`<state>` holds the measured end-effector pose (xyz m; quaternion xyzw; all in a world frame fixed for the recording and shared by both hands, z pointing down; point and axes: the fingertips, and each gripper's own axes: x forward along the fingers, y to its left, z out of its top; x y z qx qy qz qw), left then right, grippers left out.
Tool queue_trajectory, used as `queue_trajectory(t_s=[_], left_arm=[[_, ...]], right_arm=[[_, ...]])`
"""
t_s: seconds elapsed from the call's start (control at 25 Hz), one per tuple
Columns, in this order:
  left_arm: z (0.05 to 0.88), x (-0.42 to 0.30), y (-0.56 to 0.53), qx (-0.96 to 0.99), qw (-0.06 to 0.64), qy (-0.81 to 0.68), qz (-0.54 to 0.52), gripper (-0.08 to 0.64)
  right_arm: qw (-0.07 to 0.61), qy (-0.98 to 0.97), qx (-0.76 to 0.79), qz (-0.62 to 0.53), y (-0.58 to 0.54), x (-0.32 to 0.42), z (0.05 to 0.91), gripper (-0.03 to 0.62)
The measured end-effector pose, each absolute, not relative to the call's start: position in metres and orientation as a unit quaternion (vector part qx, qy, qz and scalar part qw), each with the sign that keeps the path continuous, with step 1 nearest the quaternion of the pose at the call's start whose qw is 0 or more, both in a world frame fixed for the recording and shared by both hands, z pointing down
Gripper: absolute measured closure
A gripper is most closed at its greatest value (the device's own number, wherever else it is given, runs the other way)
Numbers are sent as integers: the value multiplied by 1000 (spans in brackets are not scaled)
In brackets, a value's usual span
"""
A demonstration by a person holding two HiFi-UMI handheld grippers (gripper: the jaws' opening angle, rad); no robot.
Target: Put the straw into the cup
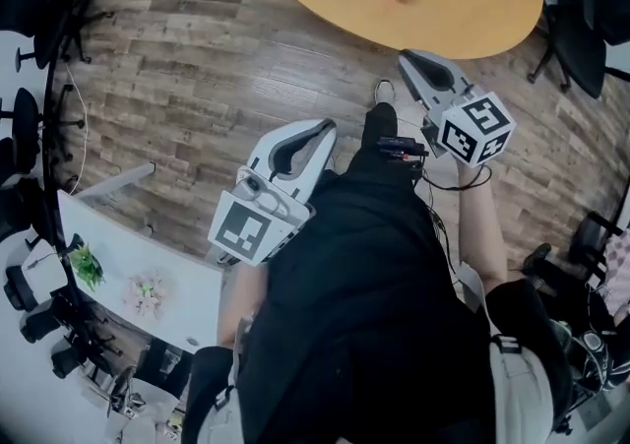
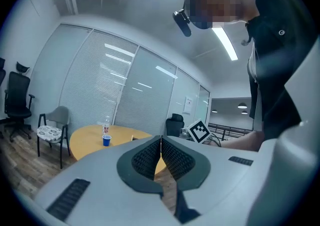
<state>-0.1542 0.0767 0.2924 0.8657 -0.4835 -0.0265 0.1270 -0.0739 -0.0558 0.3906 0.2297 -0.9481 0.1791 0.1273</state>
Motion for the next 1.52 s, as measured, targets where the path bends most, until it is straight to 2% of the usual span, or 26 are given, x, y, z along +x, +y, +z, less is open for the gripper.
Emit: queue_trajectory(t_s=[0.32,0.6,0.84,1.52], left_arm=[[291,-176,150,881,139,-451,-37,541],[288,-162,169,903,130,-408,-32,541],[281,-130,169,920,114,-373,-25,541],[264,-18,181,939,123,-320,-22,541]], right_arm=[[99,-954,237,152,50,-99,349,561],[59,-952,279,115,88,-68,301,560],[22,-941,311,130,114,-16,286,561],[8,-937,324,130,161,78,265,571]])
